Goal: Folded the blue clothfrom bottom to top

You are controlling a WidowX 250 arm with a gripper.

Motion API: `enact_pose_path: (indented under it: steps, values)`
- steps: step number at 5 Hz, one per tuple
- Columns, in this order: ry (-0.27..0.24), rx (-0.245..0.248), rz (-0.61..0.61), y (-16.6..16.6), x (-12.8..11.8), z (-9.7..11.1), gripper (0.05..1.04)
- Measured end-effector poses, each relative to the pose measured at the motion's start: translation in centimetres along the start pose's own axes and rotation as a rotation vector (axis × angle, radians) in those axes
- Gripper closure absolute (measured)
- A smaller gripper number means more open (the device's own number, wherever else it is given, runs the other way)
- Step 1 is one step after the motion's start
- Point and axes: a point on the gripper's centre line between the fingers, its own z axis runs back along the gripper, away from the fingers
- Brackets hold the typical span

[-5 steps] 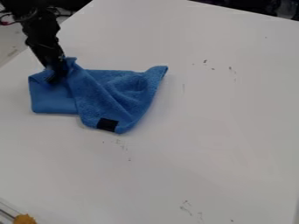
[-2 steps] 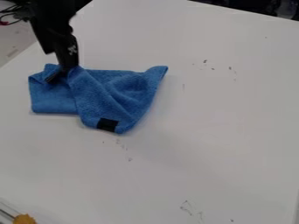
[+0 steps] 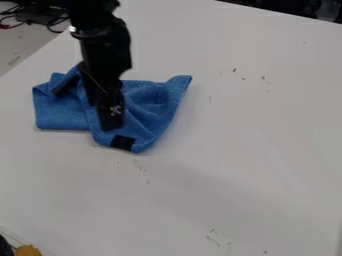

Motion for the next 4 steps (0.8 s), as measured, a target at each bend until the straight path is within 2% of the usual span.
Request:
enact_pose_path:
  steps: [2, 3, 4]
  values:
    - [-0.056, -0.028, 0.253, -3.9, 4.0, 0.9, 0.083]
    - [-0.053, -0.012, 0.380, -5.4, 6.3, 2.1, 0.083]
    - [-0.069, 0.020, 0.506, -5.6, 7.6, 3.4, 0.083]
